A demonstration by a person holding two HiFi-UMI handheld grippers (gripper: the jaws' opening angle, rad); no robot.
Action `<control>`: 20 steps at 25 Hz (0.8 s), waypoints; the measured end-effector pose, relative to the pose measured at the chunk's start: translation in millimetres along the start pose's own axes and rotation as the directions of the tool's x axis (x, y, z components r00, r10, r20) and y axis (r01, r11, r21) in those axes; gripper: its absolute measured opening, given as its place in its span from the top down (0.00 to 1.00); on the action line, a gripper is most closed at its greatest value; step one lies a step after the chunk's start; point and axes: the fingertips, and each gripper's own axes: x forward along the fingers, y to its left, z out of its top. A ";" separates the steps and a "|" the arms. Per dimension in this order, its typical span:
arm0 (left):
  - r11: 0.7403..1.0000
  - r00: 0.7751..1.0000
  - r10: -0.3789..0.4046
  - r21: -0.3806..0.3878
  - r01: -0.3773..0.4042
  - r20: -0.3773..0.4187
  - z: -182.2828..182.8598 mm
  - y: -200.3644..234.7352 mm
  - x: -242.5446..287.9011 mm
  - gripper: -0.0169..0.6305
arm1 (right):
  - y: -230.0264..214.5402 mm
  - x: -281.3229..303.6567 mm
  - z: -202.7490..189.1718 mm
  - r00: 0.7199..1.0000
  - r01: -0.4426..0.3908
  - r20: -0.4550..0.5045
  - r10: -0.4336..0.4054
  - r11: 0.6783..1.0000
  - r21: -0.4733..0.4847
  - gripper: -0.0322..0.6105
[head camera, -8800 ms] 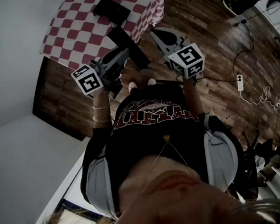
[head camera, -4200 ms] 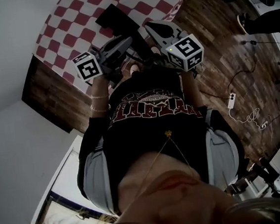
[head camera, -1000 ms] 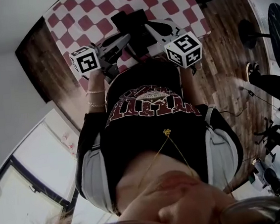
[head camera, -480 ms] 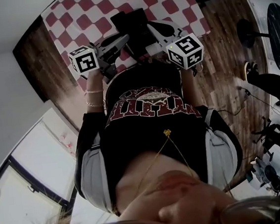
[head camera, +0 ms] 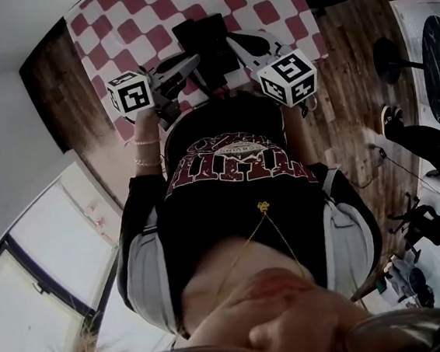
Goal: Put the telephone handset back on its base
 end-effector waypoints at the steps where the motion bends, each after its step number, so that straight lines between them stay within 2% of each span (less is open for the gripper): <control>1: 1.000 1.000 0.003 -0.003 -0.003 0.004 -0.2 1.4 0.5 0.86 | -0.2 0.0 0.2 1.000 -0.005 -0.001 0.005 1.000 -0.002 0.92; 8: 0.999 0.999 0.042 -0.014 -0.042 -0.028 -6.1 21.3 -0.5 0.86 | -5.2 -0.4 -0.2 1.000 -0.005 -0.003 0.005 1.000 -0.004 0.92; 20: 0.999 0.996 0.036 -0.024 -0.038 -0.078 -6.6 37.3 1.6 0.86 | -11.1 4.7 0.4 1.000 0.013 -0.004 -0.013 1.000 0.005 0.92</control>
